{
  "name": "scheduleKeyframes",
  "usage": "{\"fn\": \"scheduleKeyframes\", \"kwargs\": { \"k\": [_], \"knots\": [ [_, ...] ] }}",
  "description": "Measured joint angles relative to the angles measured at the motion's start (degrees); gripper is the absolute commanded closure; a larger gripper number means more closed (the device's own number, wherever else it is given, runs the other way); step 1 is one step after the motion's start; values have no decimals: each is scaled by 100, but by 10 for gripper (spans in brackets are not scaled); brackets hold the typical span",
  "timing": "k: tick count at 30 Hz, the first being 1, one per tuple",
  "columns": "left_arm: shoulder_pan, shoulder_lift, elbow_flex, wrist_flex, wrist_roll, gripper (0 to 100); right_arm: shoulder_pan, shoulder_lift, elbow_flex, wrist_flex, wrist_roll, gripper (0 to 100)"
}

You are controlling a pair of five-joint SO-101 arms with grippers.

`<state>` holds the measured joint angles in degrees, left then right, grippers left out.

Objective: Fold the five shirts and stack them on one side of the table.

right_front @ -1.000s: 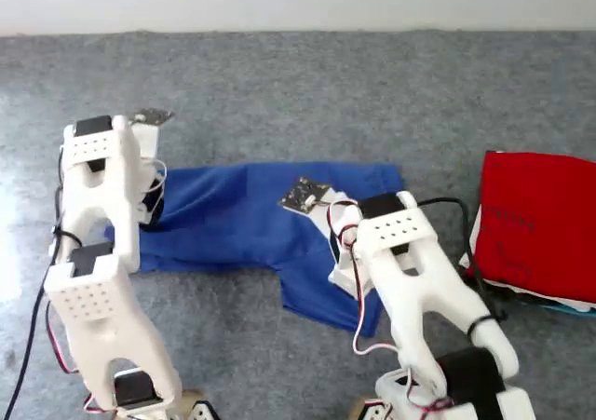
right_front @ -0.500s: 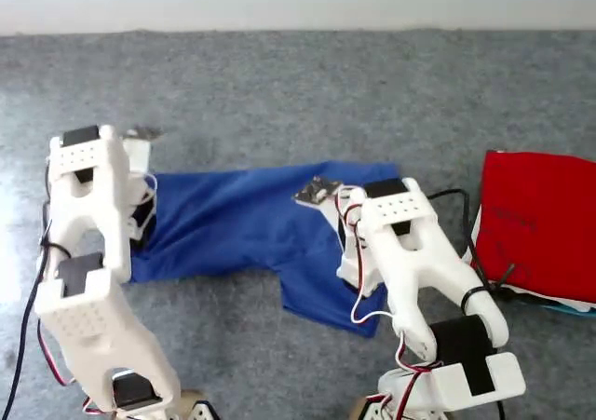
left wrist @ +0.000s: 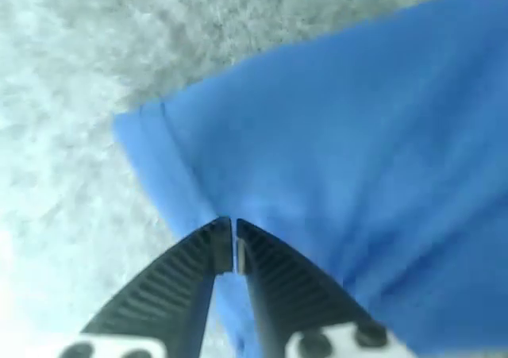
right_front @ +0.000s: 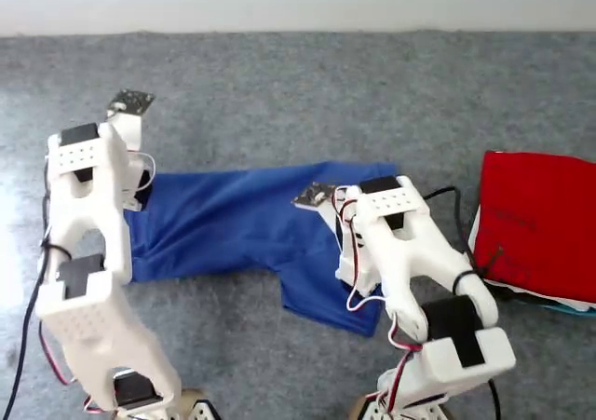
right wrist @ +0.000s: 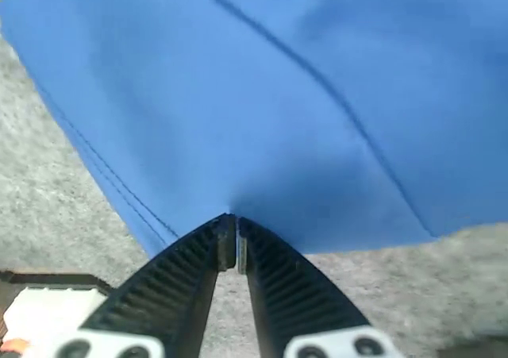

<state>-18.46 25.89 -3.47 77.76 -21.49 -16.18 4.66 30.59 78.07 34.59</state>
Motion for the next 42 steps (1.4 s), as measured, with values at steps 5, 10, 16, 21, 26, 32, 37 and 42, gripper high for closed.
{"fn": "scheduleKeyframes", "kwargs": {
  "k": [5,10,16,21,26,32,37,42],
  "knots": [
    [-18,967,-862,-79,0,985,9,387,0,26,0,990],
    [-18,1811,-2400,202,0,985,-9,633,-44,26,0,990],
    [-35,2778,-4571,949,-26,985,9,765,-114,35,0,990],
    [-53,3288,-6268,1952,-26,985,0,774,-123,44,0,990],
    [-53,3358,-6910,2136,-26,984,0,536,-114,35,0,990],
    [-114,2796,-6233,2163,-26,984,0,-563,-114,281,0,990],
    [167,1776,-5116,2163,-18,984,0,-1749,-114,791,-9,990],
    [800,554,-4035,2163,18,984,123,-3042,-114,1398,-26,990]
  ]
}}
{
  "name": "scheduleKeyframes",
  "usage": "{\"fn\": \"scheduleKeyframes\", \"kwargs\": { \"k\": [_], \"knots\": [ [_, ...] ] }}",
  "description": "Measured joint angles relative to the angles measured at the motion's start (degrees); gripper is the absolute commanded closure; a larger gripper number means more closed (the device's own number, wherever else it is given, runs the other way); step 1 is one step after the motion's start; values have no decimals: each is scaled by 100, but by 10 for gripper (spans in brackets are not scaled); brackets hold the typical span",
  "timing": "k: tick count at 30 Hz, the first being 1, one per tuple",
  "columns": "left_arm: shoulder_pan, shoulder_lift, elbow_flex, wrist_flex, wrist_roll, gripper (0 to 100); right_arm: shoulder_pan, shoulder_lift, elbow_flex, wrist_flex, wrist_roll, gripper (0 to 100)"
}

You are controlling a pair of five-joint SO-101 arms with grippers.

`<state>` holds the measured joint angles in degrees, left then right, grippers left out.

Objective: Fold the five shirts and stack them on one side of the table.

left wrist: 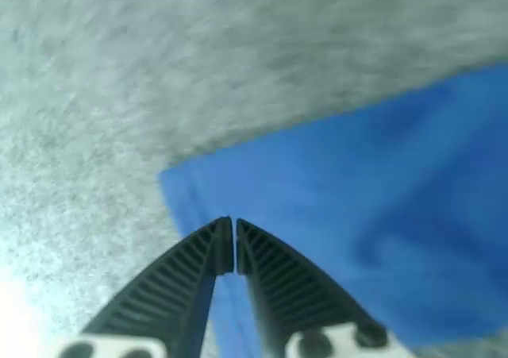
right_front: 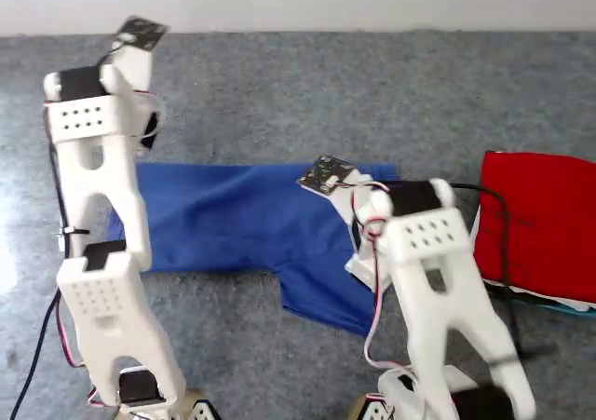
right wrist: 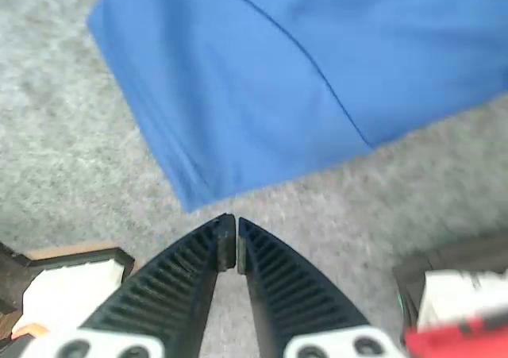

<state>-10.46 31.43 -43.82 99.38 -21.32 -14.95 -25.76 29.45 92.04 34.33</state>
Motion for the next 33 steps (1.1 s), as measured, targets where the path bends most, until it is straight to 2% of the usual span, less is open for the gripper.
{"fn": "scheduleKeyframes", "kwargs": {
  "k": [4,11,20,26,33],
  "knots": [
    [651,-809,809,9,202,983,765,-879,0,378,0,990],
    [2013,-1319,1890,9,264,884,2848,-1723,-501,835,79,990],
    [3736,-1345,2136,9,316,827,4747,-1952,-1002,844,246,990],
    [4879,-1327,2391,0,862,761,5204,-1952,-1002,844,246,990],
    [5521,-457,2462,-9,1064,760,5231,-1952,-1002,844,246,990]
  ]
}}
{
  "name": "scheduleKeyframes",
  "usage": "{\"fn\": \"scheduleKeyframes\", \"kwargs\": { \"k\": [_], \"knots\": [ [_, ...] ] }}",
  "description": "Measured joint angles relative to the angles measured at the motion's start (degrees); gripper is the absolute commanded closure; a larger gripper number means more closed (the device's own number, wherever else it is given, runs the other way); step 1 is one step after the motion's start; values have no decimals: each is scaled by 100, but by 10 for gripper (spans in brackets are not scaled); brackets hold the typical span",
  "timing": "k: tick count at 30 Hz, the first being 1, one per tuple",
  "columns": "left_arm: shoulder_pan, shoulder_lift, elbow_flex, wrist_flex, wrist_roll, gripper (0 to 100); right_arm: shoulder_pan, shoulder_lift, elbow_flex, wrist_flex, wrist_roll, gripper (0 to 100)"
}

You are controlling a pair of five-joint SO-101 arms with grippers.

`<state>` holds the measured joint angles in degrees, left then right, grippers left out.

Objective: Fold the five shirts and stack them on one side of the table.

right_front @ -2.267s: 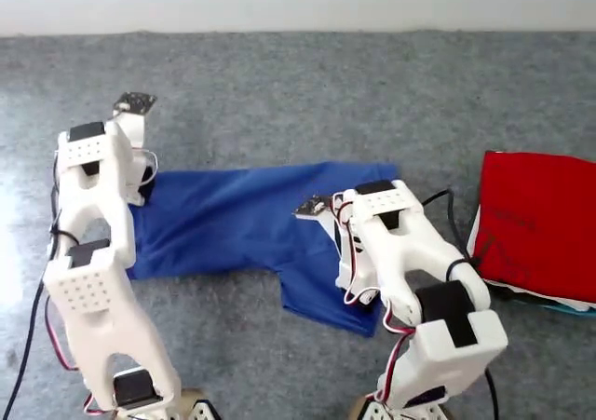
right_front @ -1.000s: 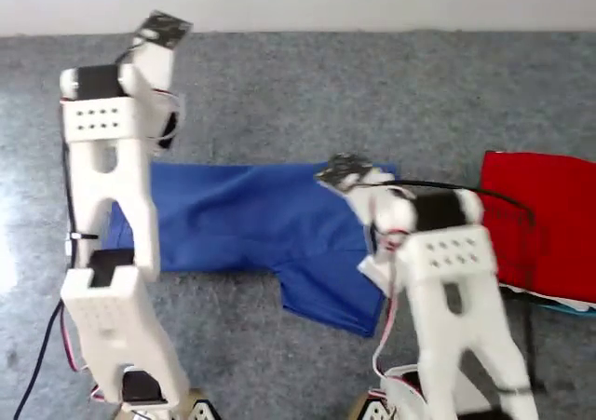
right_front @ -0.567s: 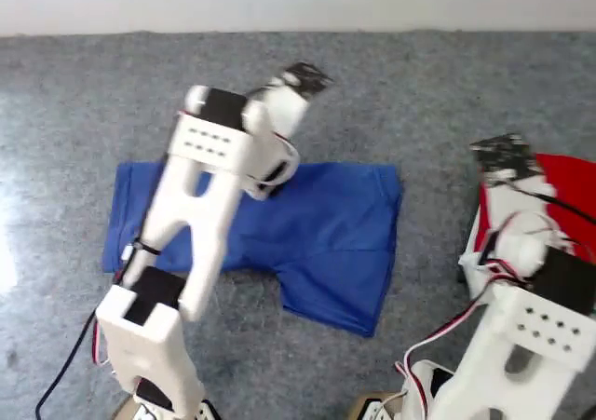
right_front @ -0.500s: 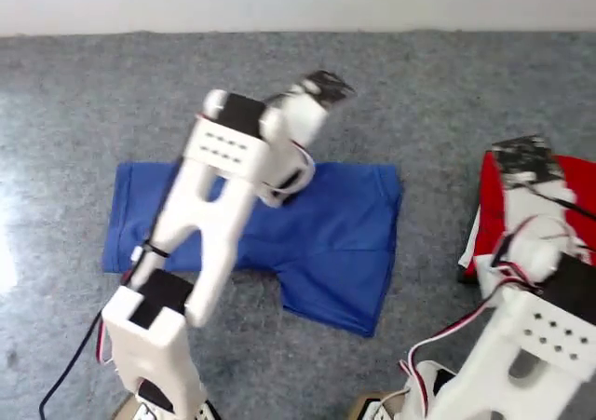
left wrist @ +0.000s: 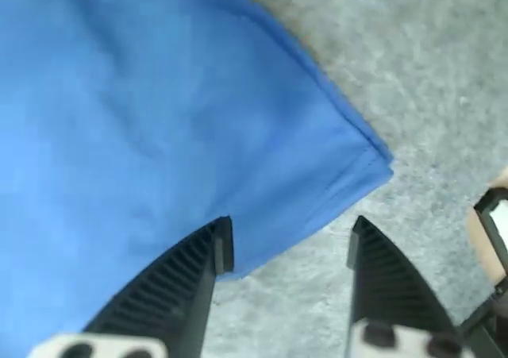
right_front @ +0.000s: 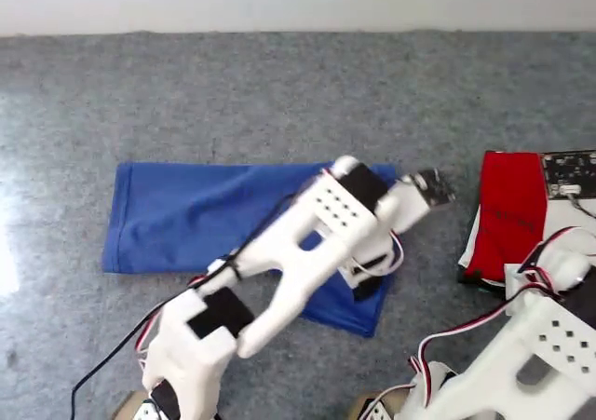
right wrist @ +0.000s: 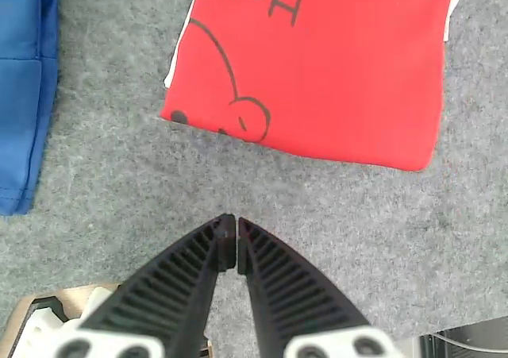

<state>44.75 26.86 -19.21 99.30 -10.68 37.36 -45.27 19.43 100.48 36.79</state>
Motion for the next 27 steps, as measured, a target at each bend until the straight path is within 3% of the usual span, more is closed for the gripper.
{"fn": "scheduleKeyframes", "kwargs": {
  "k": [9,17,27],
  "knots": [
    [211,457,62,0,0,761,0,0,0,0,0,990],
    [202,378,1055,-26,-18,811,0,0,0,0,0,990],
    [211,-246,2453,-1380,-18,811,0,0,0,0,0,990]
  ]
}}
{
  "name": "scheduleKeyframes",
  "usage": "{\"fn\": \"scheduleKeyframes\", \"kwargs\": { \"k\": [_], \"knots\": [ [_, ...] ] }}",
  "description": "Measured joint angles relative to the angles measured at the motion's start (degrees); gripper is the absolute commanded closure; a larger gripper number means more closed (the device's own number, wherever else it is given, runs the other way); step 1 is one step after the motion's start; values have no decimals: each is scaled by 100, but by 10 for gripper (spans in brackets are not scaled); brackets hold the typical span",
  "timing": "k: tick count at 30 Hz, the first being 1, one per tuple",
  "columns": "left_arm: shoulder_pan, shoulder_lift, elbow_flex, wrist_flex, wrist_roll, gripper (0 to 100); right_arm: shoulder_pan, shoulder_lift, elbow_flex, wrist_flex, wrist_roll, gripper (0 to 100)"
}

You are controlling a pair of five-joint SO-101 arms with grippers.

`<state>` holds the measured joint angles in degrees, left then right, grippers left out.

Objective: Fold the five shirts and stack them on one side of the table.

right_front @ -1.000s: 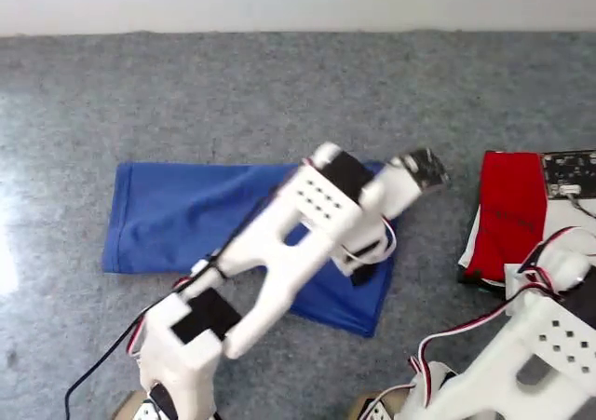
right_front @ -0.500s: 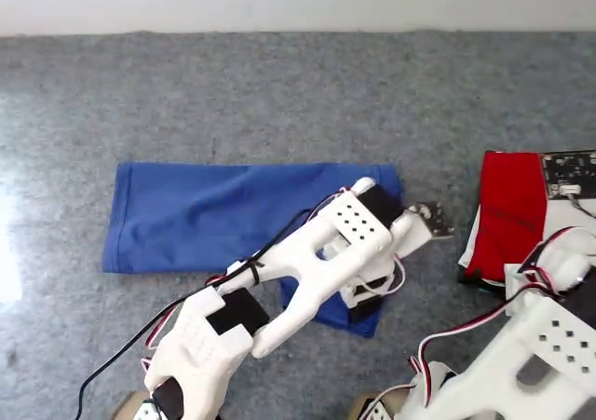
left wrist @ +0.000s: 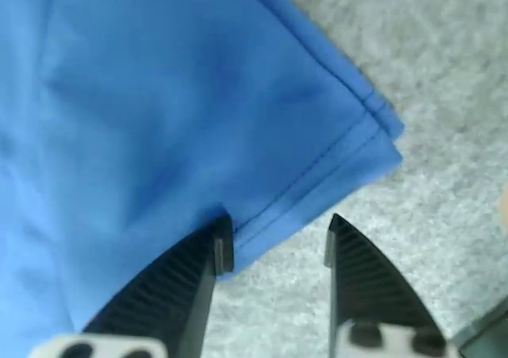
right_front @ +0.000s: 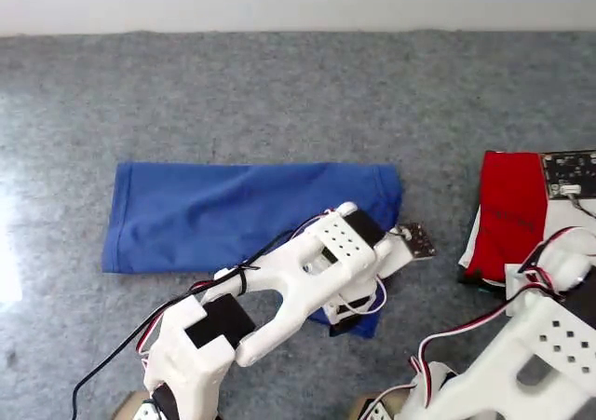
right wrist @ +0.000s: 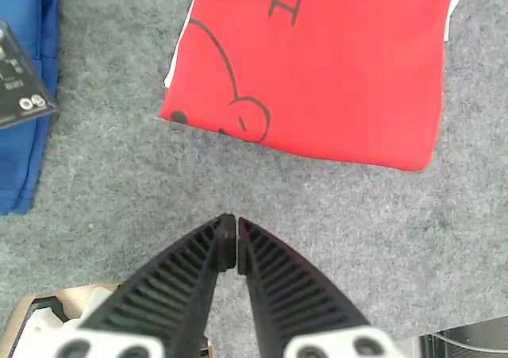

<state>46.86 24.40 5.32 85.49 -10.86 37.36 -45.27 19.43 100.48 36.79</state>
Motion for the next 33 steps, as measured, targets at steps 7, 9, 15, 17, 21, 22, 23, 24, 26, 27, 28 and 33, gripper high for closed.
{"fn": "scheduleKeyframes", "kwargs": {
  "k": [7,9,15,17,21,22,23,24,26,27,28,33],
  "knots": [
    [0,141,97,-527,44,821,0,0,0,0,0,990],
    [0,176,88,-527,185,856,0,0,0,0,0,990],
    [35,202,88,-607,281,987,0,0,0,0,0,990],
    [35,211,88,-607,281,987,0,0,0,0,0,990],
    [26,97,62,-615,237,987,0,0,0,0,0,990],
    [-9,26,62,-642,237,987,0,0,0,0,0,990],
    [-53,-79,62,-677,237,987,0,0,0,0,0,990],
    [-105,-220,62,-703,237,987,0,0,0,0,0,990],
    [-237,-545,62,-738,237,987,0,0,0,0,0,990],
    [-308,-703,62,-756,237,987,0,0,0,0,0,990],
    [-396,-844,62,-800,237,987,0,0,0,0,0,990],
    [-932,-1099,62,-1160,220,985,0,0,0,0,0,990]
  ]
}}
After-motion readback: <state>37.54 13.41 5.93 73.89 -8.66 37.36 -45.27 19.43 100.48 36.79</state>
